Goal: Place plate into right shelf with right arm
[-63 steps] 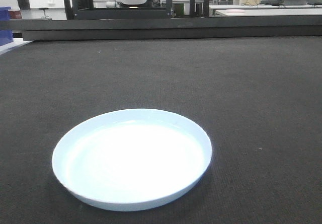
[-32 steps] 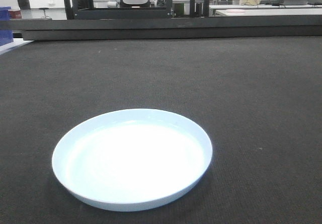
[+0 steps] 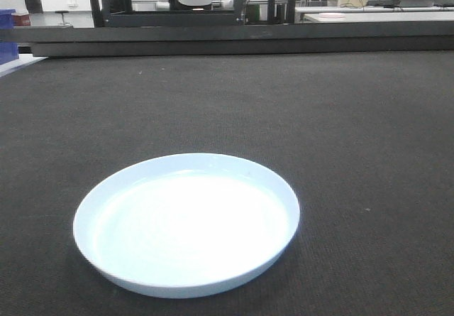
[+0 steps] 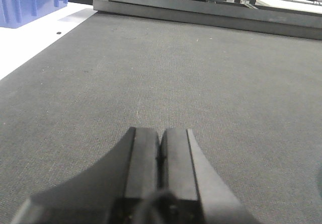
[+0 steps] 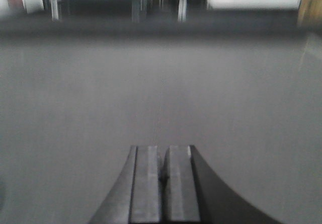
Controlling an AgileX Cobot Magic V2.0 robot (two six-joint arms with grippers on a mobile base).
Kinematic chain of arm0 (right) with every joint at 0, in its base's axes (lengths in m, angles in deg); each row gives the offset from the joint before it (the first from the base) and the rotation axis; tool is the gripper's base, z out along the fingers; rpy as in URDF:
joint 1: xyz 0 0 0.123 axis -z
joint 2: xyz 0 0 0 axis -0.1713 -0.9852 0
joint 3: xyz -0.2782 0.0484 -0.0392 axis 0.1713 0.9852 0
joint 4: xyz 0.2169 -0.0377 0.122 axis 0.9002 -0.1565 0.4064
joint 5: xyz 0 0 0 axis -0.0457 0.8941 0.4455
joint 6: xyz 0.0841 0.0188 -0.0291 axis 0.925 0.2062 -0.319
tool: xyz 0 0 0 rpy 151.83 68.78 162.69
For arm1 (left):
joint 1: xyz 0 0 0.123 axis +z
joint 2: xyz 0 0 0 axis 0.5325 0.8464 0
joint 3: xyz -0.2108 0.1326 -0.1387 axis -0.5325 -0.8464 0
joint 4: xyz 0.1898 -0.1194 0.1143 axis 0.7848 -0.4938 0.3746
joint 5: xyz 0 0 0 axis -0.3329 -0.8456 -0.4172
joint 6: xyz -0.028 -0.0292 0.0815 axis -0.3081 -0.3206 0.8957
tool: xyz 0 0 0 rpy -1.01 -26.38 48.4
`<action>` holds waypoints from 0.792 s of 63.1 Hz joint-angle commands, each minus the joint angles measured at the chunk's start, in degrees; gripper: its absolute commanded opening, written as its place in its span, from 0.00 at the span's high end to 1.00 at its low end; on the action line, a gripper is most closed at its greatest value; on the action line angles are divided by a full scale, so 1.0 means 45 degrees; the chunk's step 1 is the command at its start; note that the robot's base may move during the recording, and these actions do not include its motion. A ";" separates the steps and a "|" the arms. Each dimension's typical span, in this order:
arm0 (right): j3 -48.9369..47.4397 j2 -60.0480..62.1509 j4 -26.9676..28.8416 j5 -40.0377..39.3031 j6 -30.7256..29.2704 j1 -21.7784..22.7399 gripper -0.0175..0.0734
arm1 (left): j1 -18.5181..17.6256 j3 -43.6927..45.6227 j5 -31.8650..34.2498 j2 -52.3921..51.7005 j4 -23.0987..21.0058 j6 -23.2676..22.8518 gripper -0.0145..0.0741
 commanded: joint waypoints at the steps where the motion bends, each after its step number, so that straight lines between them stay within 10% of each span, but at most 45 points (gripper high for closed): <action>1: -0.1013 -0.1228 0.0493 0.0969 0.0056 0.0083 0.75 | -0.0026 -0.0131 0.1147 -0.0130 -0.0104 -0.0090 0.98; 25: -0.3531 -0.7038 0.0545 0.3508 0.0056 -0.0406 0.75 | -0.0026 -0.0131 0.1147 -0.0130 -0.0104 -0.0090 0.98; 50: -0.6056 -1.2563 -0.1032 0.4100 0.4379 -0.4715 0.62 | -0.0026 -0.0131 0.1147 -0.0130 -0.0104 -0.0090 0.98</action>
